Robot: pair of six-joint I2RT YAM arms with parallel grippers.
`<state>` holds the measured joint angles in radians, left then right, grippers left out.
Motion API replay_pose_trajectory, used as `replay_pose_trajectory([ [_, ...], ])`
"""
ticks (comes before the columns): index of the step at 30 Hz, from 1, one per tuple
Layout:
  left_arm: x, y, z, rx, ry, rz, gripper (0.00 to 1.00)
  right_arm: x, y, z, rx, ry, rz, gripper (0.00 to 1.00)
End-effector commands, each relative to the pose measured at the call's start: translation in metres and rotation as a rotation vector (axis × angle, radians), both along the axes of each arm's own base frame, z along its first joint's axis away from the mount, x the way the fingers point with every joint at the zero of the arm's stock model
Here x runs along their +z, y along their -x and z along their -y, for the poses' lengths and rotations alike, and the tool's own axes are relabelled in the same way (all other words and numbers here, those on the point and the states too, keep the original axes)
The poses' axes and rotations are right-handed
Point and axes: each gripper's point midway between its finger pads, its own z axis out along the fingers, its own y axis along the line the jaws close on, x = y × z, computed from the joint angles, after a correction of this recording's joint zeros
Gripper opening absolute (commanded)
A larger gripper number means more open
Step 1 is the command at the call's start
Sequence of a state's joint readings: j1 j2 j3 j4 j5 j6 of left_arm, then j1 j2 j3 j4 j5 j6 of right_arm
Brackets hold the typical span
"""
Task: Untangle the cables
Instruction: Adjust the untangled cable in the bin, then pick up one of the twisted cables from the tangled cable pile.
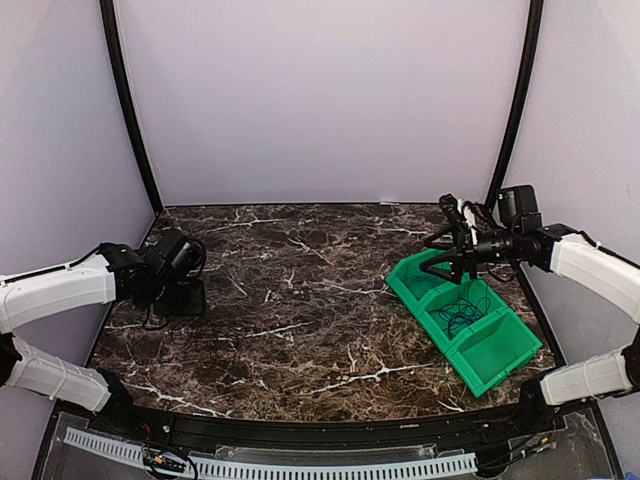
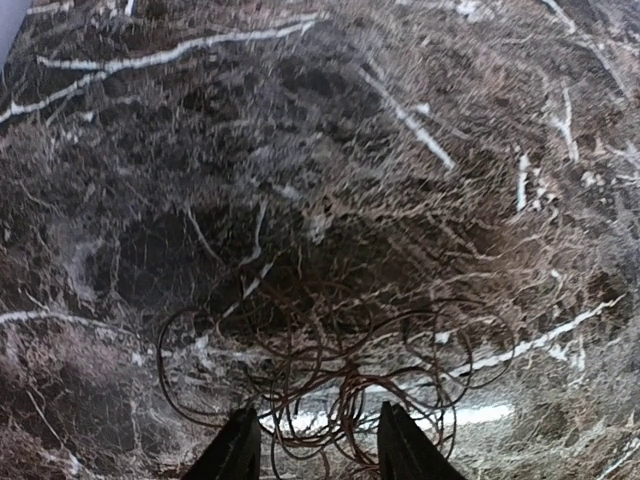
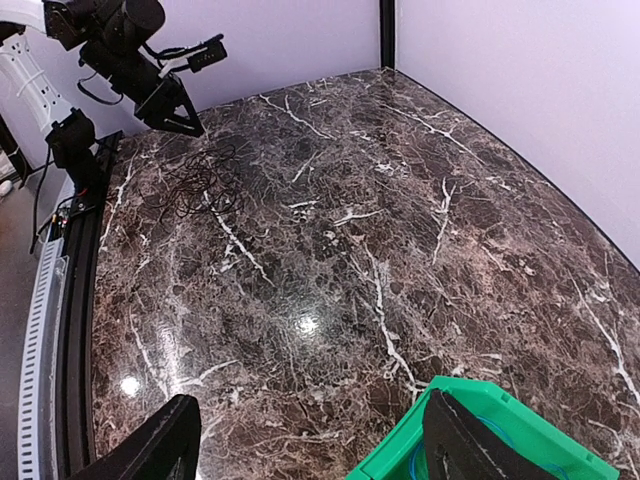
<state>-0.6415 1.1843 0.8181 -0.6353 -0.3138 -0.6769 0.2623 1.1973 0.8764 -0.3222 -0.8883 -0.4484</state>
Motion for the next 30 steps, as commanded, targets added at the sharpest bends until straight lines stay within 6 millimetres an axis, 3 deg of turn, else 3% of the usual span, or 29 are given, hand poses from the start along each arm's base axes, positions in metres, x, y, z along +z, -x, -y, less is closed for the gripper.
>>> replay_pose_trajectory([
  [1,-0.031,0.015,-0.003,0.03,0.028,-0.144,0.43,0.002,0.001,-0.007,0.046,-0.012,0.047,0.78],
  [5,-0.044,0.007,-0.003,0.031,-0.004,-0.181,0.42,0.001,0.003,-0.007,0.05,-0.01,0.055,0.79],
  [9,-0.055,-0.001,-0.001,0.023,-0.029,-0.195,0.34,-0.001,0.002,-0.007,0.048,-0.005,0.056,0.79],
  [13,-0.061,-0.006,-0.008,0.038,-0.083,-0.206,0.17,-0.003,0.002,-0.007,0.046,0.0,0.055,0.79],
  [15,-0.059,-0.01,-0.009,0.038,-0.089,-0.189,0.03,-0.004,0.001,-0.006,0.045,0.004,0.056,0.79],
  [17,-0.054,-0.014,-0.008,0.035,-0.084,-0.164,0.0,-0.005,0.001,-0.006,0.044,0.007,0.058,0.79],
  [23,-0.039,-0.025,-0.008,0.018,-0.099,-0.107,0.03,-0.01,-0.001,-0.005,0.039,0.017,0.052,0.8],
  [27,-0.045,-0.028,-0.007,0.01,-0.112,-0.122,0.15,-0.011,-0.002,-0.005,0.035,0.023,0.049,0.8],
  [30,-0.048,-0.032,-0.006,0.013,-0.119,-0.122,0.16,-0.011,-0.002,-0.005,0.033,0.025,0.051,0.8],
])
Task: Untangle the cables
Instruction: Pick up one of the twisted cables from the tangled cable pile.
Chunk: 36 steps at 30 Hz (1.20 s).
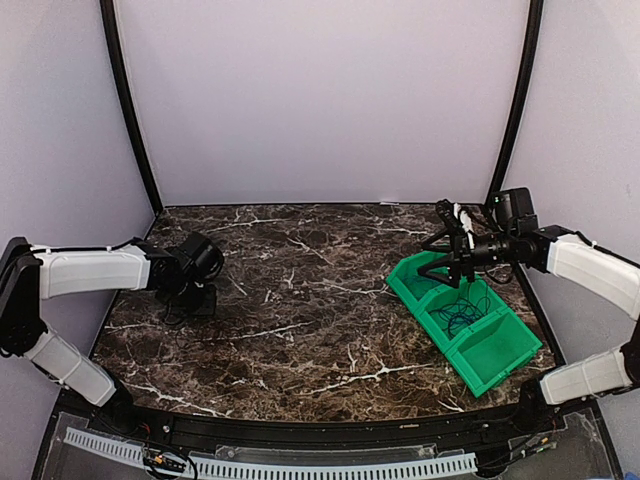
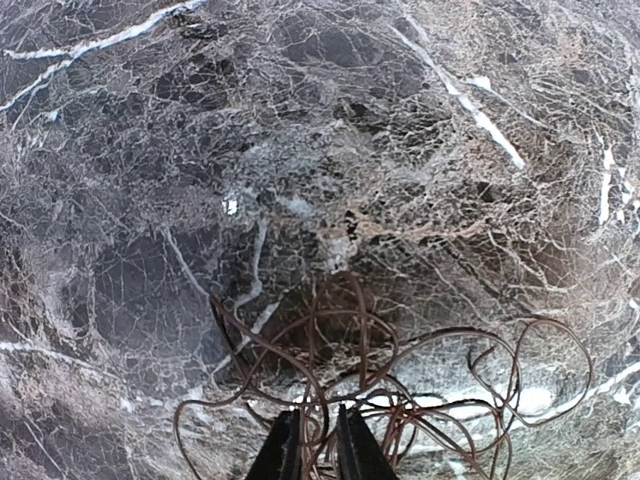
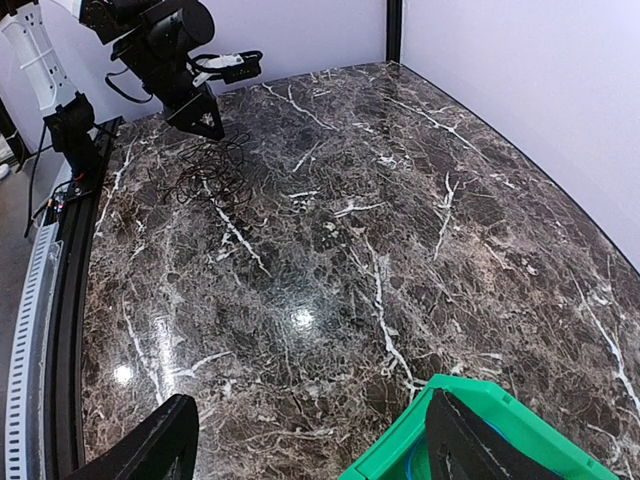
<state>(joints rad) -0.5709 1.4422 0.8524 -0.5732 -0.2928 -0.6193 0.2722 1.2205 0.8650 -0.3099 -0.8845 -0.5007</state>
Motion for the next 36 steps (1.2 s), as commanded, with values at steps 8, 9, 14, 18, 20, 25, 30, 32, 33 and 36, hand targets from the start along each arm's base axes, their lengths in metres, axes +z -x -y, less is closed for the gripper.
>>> replay_pose_trajectory([
  [8,0.003,-0.023,0.001,0.003,-0.024,0.037,0.13,-0.005,-0.001,-0.002,0.01,0.003,0.011,0.8],
  [9,0.004,-0.025,0.001,0.002,-0.023,0.045,0.12,-0.005,-0.001,-0.002,0.01,0.004,0.01,0.8],
  [14,0.008,-0.028,0.004,-0.003,-0.011,0.041,0.0,-0.006,-0.002,-0.002,0.01,0.005,0.007,0.8],
  [18,0.036,-0.027,0.006,-0.015,0.018,0.078,0.0,-0.006,-0.005,-0.01,0.003,0.024,0.008,0.79],
  [20,0.063,-0.029,0.013,-0.053,0.073,0.131,0.0,-0.002,-0.003,-0.023,0.024,0.046,0.019,0.79],
  [25,0.144,-0.024,0.066,-0.331,0.363,0.327,0.0,0.01,0.0,-0.073,0.108,0.13,0.048,0.75],
  [30,0.243,0.001,0.102,-0.574,0.627,0.574,0.0,0.024,-0.004,-0.126,0.196,0.133,0.009,0.75],
  [32,0.268,0.009,0.109,-0.634,0.687,0.63,0.0,0.032,-0.003,-0.151,0.225,0.126,0.02,0.76],
  [33,0.276,0.013,0.112,-0.659,0.71,0.638,0.0,0.035,-0.004,-0.162,0.229,0.125,0.026,0.78],
  [36,0.305,0.019,0.118,-0.71,0.755,0.689,0.0,0.046,0.002,-0.202,0.269,0.104,0.038,0.81],
])
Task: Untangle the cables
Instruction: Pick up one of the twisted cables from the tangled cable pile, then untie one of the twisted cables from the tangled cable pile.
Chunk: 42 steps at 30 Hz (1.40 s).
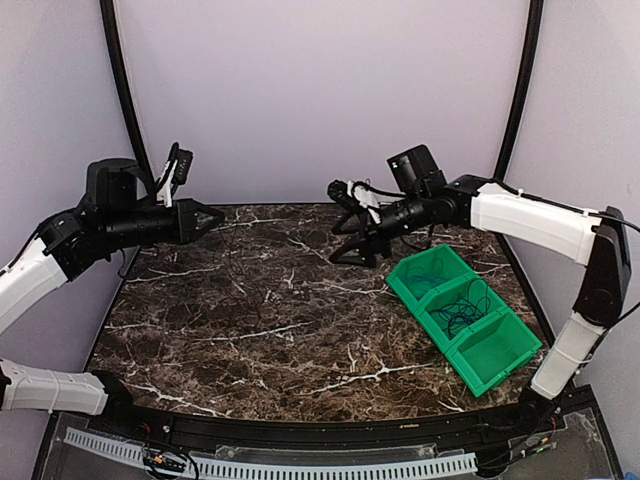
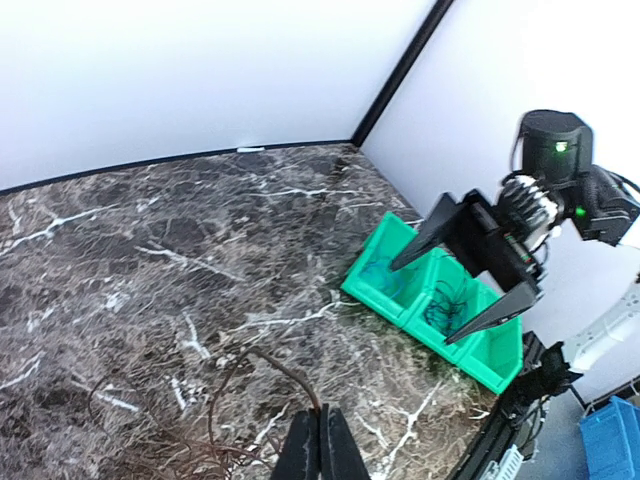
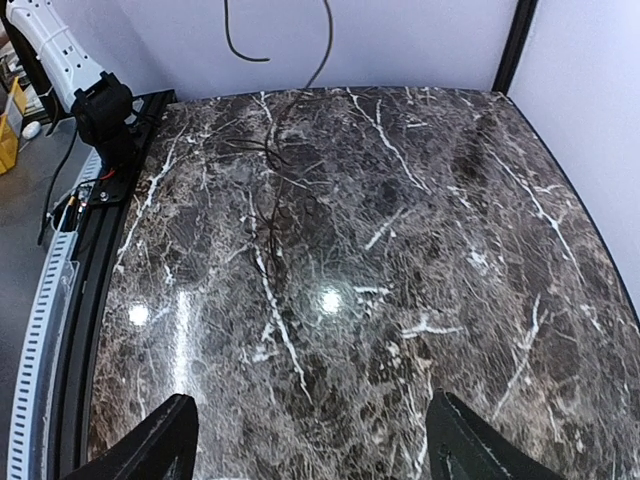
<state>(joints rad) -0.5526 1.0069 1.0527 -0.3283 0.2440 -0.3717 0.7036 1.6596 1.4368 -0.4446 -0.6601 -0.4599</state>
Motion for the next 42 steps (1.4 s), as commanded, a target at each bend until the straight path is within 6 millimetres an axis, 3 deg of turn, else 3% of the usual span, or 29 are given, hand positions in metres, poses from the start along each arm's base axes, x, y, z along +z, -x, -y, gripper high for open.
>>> replay_pose_trajectory([
  [1,0.055,0.017,0.023,-0.172,0.106,0.127,0.0,0.019,0.012,-0.054,0.049,-0.025,0.007,0.82],
  [6,0.094,0.026,0.029,-0.217,0.184,0.176,0.0,0.027,0.026,-0.107,0.125,-0.054,0.026,0.85],
  [10,0.105,0.028,0.028,-0.215,0.208,0.191,0.0,0.038,0.028,-0.135,0.137,-0.137,-0.005,0.87],
  [14,0.117,0.031,0.025,-0.202,0.241,0.212,0.0,0.011,0.015,-0.153,0.068,-0.163,-0.022,0.81],
  [16,0.129,0.034,0.023,-0.199,0.265,0.231,0.0,-0.008,0.004,-0.157,0.02,-0.161,-0.038,0.61],
  [18,0.143,0.038,0.02,-0.198,0.282,0.255,0.0,-0.031,0.001,-0.161,0.009,-0.141,-0.062,0.26],
  [19,0.153,0.04,0.018,-0.195,0.291,0.272,0.0,-0.041,0.001,-0.162,0.009,-0.126,-0.081,0.17],
  [26,0.205,0.047,0.009,-0.171,0.334,0.346,0.0,-0.103,0.005,-0.154,-0.027,-0.037,-0.201,0.03],
  [28,0.231,0.05,0.0,-0.14,0.356,0.395,0.0,-0.113,0.008,-0.148,-0.023,-0.017,-0.237,0.04],
  [31,0.241,0.046,-0.004,-0.1,0.353,0.408,0.0,-0.106,0.015,-0.136,0.007,-0.027,-0.239,0.19],
  [39,0.202,0.028,0.004,-0.079,0.361,0.314,0.0,-0.012,0.019,-0.101,0.003,-0.106,0.013,0.66],
  [42,0.183,0.023,0.009,-0.078,0.36,0.273,0.0,0.017,0.02,-0.094,0.007,-0.11,0.074,0.75],
])
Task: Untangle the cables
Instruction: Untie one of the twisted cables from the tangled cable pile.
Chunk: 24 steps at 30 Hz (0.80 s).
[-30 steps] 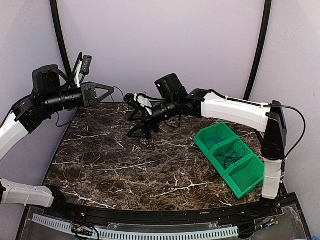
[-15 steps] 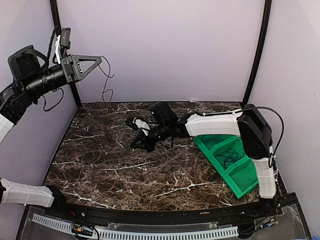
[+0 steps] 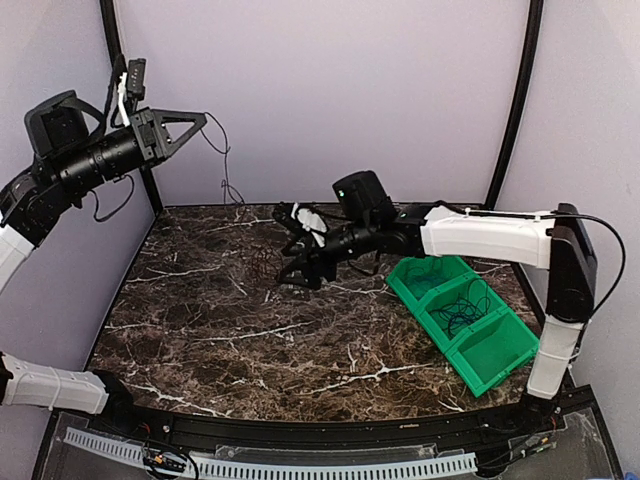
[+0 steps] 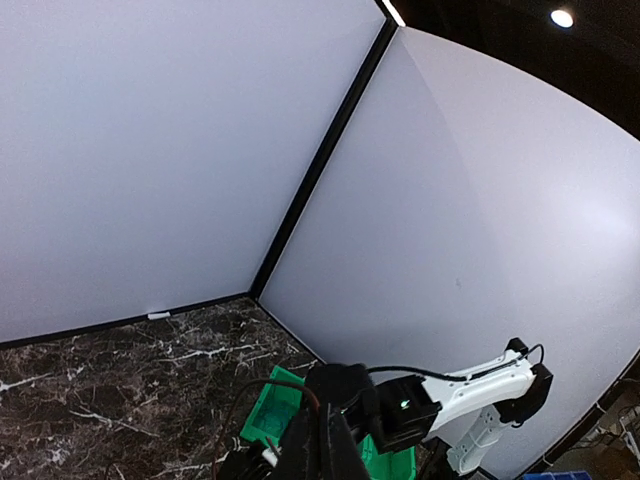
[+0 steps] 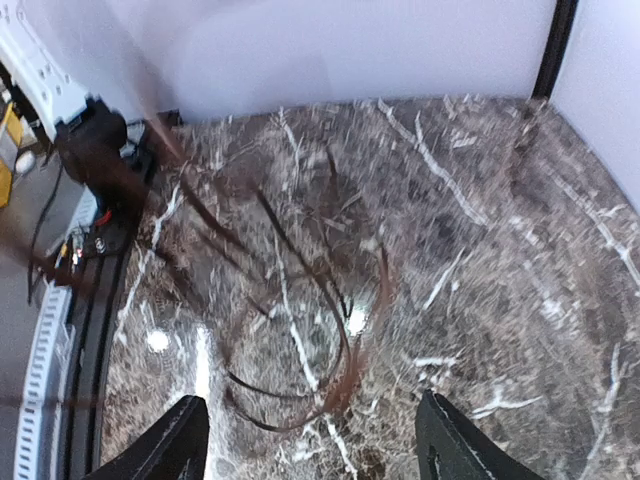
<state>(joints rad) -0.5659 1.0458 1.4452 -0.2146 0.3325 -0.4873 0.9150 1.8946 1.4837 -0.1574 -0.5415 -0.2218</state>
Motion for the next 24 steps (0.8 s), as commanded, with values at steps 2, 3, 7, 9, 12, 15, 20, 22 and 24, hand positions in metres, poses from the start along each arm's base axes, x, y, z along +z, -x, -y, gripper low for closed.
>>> replay_pose_trajectory([
  [2,-0.02,-0.006,0.007,-0.013,0.02,-0.052,0.0,0.087,-0.002,0.008,0.012,-0.097,0.184,0.78],
  [3,-0.025,-0.008,0.01,-0.017,0.017,-0.062,0.0,0.096,-0.002,0.008,0.012,-0.108,0.195,0.79],
  [7,-0.035,-0.011,0.016,-0.037,0.02,-0.089,0.0,0.121,-0.01,-0.001,-0.027,-0.164,0.19,0.83],
  [9,-0.036,-0.012,0.017,-0.039,0.026,-0.096,0.0,0.125,-0.017,-0.008,-0.053,-0.188,0.16,0.87],
  [12,-0.036,-0.013,0.018,-0.038,0.031,-0.098,0.0,0.128,-0.025,-0.023,-0.078,-0.215,0.139,0.96],
  [15,-0.035,-0.013,0.02,-0.046,0.039,-0.104,0.0,0.129,-0.035,-0.04,-0.102,-0.233,0.118,0.99],
  [20,-0.032,-0.011,0.024,-0.07,0.059,-0.108,0.0,0.13,-0.039,-0.066,-0.062,-0.282,0.036,0.96],
  [22,-0.03,-0.009,0.025,-0.077,0.066,-0.108,0.0,0.125,-0.037,-0.073,-0.031,-0.287,0.001,0.84],
  [24,-0.025,-0.007,0.024,-0.08,0.075,-0.101,0.0,0.113,-0.035,-0.077,-0.012,-0.278,-0.026,0.65],
])
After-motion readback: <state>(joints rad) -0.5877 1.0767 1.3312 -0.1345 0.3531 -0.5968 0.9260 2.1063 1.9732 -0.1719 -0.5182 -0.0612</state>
